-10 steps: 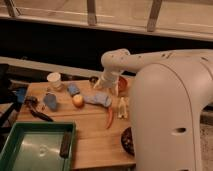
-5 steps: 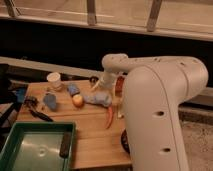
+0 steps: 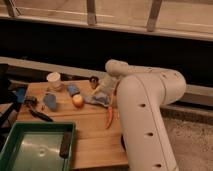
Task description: Place towel in red bowl
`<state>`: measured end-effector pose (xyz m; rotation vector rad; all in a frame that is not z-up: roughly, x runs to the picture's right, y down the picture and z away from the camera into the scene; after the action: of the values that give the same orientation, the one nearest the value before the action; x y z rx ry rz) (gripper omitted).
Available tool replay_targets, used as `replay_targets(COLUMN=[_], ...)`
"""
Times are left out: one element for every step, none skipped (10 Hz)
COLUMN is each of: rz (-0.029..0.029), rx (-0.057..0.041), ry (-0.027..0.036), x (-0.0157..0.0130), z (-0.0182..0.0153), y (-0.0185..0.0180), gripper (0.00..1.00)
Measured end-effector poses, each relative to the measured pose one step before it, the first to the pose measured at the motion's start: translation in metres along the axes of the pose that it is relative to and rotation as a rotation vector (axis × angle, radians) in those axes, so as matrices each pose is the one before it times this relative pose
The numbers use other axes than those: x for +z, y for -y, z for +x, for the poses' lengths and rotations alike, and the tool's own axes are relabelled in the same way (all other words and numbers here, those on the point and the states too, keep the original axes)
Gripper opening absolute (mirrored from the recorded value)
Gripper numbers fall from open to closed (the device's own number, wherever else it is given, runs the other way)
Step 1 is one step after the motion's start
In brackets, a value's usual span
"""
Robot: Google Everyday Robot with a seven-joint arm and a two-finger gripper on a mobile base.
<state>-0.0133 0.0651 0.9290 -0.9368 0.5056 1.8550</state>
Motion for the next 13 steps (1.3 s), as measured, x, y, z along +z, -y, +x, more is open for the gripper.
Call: replay_targets(rz=[-0.00168,-0.00215,-0.00355,-0.00343,-0.00516,-0.00493,-0.01137,-0.00743,-0.01186,-0.01644,-0.01127,-0.01577,-0.01293], rx=[0.00230,0.00214,0.00320,0.00112,-0.00042,0.00036,-0.00305,-0.00347,-0.00579,-0.01150,-0.00986,-0.01607,-0.01175], ry=[-0.01211,-0.00918,-0.00454,0.00164,0.00711,0.00933,0.01739,0.01323,0.02132,0.03436,0.02385,0.03976,0.04152], x=[0.00382,0.00214,0.00078,-0.00095,-0.00330,-0.00341,-0.00643,-0.00784,-0.01175,-0.01806,-0.01370,-0.02345,-0.02429], z=[0.00002,0.00082,0.00035,0.00065,0.00086,0.00095,0.00093,0.00179,0.00201,0.00236,0.00142,0.00032,-0.00132], y=[-0.00160,-0.00116,0.00034,0.00012,-0.00025,0.00138,-0.00133,-0.00079,-0.00207,-0.00429,-0.00440,-0.00782,-0.00885], gripper=[0.65,0.54,0.43,0.34,0.24,0.13,0.04,0.01,0.00,0.00,0.00,0.00,0.00])
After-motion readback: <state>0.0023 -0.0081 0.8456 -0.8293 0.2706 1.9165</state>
